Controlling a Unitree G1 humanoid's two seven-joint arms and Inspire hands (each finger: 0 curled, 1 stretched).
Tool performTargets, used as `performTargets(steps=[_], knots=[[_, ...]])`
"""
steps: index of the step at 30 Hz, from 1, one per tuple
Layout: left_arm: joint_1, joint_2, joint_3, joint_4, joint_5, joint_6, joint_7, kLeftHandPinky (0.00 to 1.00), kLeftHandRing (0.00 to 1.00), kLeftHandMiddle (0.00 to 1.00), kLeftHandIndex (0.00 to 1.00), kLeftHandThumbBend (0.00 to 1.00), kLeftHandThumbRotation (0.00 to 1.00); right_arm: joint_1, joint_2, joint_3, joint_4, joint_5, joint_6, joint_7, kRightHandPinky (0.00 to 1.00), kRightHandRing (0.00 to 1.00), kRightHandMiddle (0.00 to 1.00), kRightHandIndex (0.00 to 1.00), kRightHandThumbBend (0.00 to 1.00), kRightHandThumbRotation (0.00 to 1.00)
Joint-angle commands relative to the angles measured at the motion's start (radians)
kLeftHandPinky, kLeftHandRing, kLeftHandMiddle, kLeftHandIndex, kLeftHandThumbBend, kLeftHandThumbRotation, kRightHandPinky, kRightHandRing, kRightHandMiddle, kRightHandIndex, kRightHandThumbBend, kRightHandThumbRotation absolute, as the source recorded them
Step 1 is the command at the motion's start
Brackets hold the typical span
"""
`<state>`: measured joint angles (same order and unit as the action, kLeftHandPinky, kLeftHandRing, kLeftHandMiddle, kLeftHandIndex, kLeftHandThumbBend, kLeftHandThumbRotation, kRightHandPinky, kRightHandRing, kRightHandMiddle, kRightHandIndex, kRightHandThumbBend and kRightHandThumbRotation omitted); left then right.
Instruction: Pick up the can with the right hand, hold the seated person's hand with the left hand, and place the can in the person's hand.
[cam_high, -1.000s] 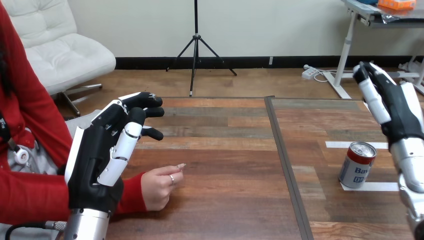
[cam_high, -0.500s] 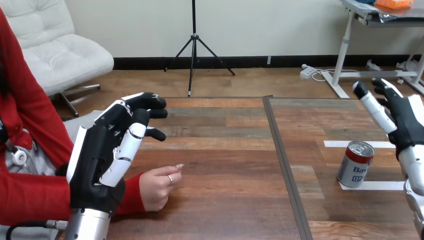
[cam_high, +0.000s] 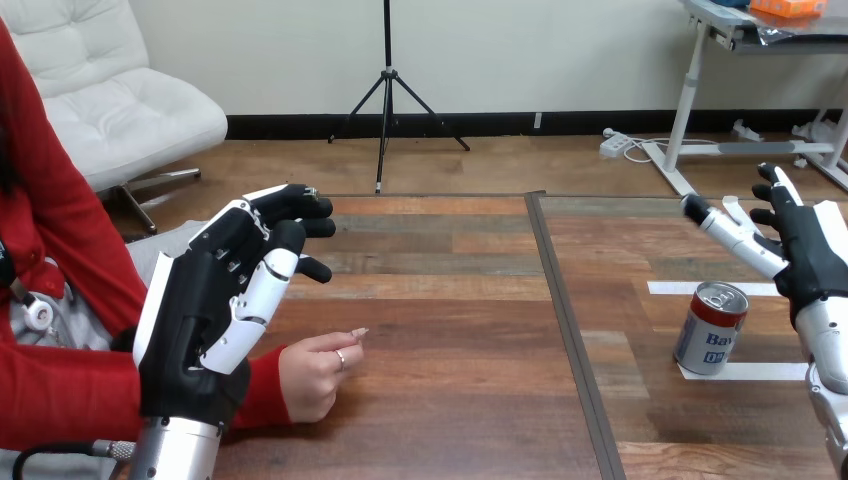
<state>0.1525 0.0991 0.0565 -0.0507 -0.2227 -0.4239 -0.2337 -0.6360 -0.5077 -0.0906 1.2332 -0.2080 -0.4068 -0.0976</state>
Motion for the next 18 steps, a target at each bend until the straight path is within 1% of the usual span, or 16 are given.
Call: performTargets(steps=[1, 3, 4, 6, 9, 11, 12, 15, 18], knots=[[-0.049, 0.003, 0.005, -0.028, 0.010, -0.008, 0.000, 0.47, 0.68, 0.69, 0.66, 0.36, 0.45, -0.094, -0.019, 0.011, 0.007, -0.003, 0.020, -0.001, 0.78, 0.91, 0.95, 1.00, 1.00, 0.59], [-0.049, 0.004, 0.005, -0.028, 0.014, -0.008, 0.001, 0.47, 0.67, 0.69, 0.66, 0.35, 0.43, -0.092, -0.020, 0.014, 0.008, -0.004, 0.025, 0.002, 0.77, 0.92, 0.96, 1.00, 1.00, 0.56], [-0.049, 0.004, 0.005, -0.029, 0.016, -0.008, 0.003, 0.47, 0.67, 0.69, 0.66, 0.34, 0.42, -0.089, -0.020, 0.013, 0.010, -0.001, 0.028, 0.011, 0.77, 0.92, 0.96, 1.00, 1.00, 0.56], [-0.050, 0.004, 0.005, -0.029, 0.017, -0.007, 0.004, 0.46, 0.67, 0.68, 0.66, 0.34, 0.41, -0.087, -0.020, 0.012, 0.012, 0.002, 0.031, 0.022, 0.80, 0.94, 0.97, 1.00, 1.00, 0.55], [-0.050, 0.003, 0.006, -0.028, 0.021, -0.008, 0.008, 0.46, 0.67, 0.68, 0.66, 0.34, 0.40, -0.087, -0.021, 0.018, 0.018, -0.003, 0.053, 0.026, 0.82, 0.95, 0.99, 1.00, 1.00, 0.53], [-0.050, 0.003, 0.005, -0.029, 0.023, -0.008, 0.008, 0.46, 0.66, 0.68, 0.65, 0.34, 0.39, -0.085, -0.016, 0.009, 0.020, 0.011, 0.063, 0.044, 0.84, 0.96, 0.99, 1.00, 1.00, 0.52], [-0.050, 0.003, 0.005, -0.029, 0.023, -0.008, 0.008, 0.46, 0.66, 0.68, 0.65, 0.34, 0.38, -0.084, -0.015, 0.006, 0.020, 0.015, 0.066, 0.049, 0.85, 0.97, 0.99, 1.00, 1.00, 0.50], [-0.049, 0.003, 0.005, -0.029, 0.013, -0.004, 0.002, 0.45, 0.67, 0.68, 0.66, 0.34, 0.38, -0.076, -0.014, 0.013, 0.023, 0.009, 0.068, 0.049, 0.86, 0.97, 1.00, 1.00, 1.00, 0.48], [-0.049, 0.003, 0.005, -0.028, 0.013, -0.005, 0.001, 0.45, 0.67, 0.68, 0.66, 0.34, 0.37, -0.070, -0.012, 0.013, 0.027, 0.012, 0.074, 0.063, 0.87, 0.97, 1.00, 1.00, 1.00, 0.47]])
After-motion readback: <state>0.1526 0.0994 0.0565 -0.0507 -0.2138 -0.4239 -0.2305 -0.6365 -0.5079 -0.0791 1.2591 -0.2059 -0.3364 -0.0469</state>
